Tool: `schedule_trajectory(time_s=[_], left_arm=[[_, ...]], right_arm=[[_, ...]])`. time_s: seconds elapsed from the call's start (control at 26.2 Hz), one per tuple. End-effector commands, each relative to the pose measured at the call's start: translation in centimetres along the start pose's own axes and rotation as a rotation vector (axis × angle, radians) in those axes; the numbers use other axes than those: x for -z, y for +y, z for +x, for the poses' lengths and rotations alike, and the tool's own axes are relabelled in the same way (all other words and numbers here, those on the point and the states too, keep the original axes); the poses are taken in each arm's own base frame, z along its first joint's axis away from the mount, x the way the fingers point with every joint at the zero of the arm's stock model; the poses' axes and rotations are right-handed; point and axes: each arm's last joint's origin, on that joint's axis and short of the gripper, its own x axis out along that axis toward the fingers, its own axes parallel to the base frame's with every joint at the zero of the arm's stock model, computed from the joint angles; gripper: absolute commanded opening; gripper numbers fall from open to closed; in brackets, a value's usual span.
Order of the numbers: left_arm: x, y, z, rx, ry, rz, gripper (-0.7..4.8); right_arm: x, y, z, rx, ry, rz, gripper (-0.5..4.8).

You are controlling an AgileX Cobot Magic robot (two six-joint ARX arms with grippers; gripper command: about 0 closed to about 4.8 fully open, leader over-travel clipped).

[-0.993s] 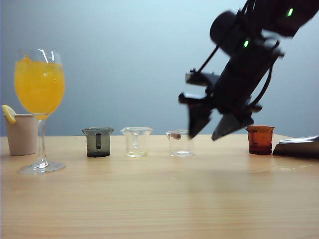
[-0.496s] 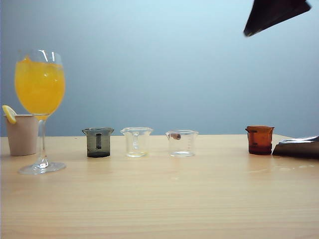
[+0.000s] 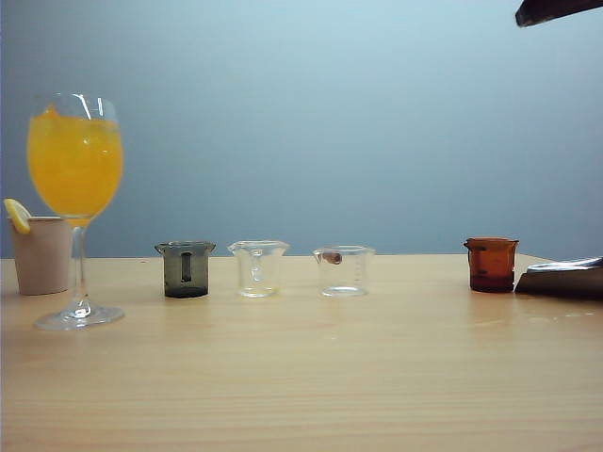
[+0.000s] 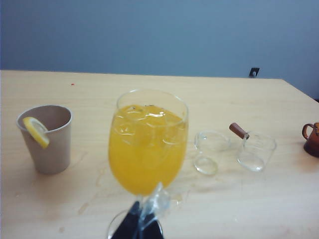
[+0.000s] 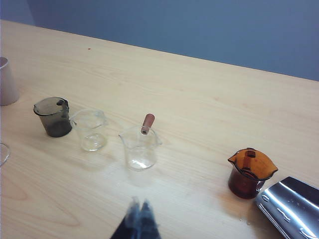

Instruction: Pick up the third measuring cup from the left, pour the pineapple juice inside into the goblet, and finally put the measuring cup back in its original place.

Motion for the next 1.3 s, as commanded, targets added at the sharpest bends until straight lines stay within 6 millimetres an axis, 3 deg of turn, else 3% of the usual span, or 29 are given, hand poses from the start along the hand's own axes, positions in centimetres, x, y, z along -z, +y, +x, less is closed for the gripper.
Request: schedule_trajectory(time_s=[0.04, 0.46, 0.65, 0.88, 1.11, 1.3], left_arm=[[1.0, 0.0, 0.6, 0.024, -0.107, -0.037, -0.05], [3.4, -0.3, 1.3, 0.182, -0.102, -0.014, -0.05], [3.3, 0.0, 1.0, 0.103, -0.150, 0.013, -0.05], [4.0, 1.8, 0.0, -0.061, -0.219, 0.020, -0.05], [5.8, 4.4, 0.1, -0.241, -0.160, 0.038, -0.05], [5.9, 4.4, 0.1, -0.269, -0.139, 0.100, -0.05]], right_arm=[[-0.3, 0.0, -0.1, 0.002, -0.020, 0.002, -0.05], [-0.3, 0.0, -0.1, 0.002, -0.020, 0.002, -0.05], [-0.3, 0.0, -0.1, 0.002, -0.020, 0.002, -0.05], [-0.3, 0.0, -0.1, 0.002, -0.020, 0.002, -0.05], [-0.2, 0.0, -0.1, 0.003, -0.016, 0.002, -0.05], [-0.2, 0.0, -0.1, 0.003, -0.014, 0.002, -0.05]])
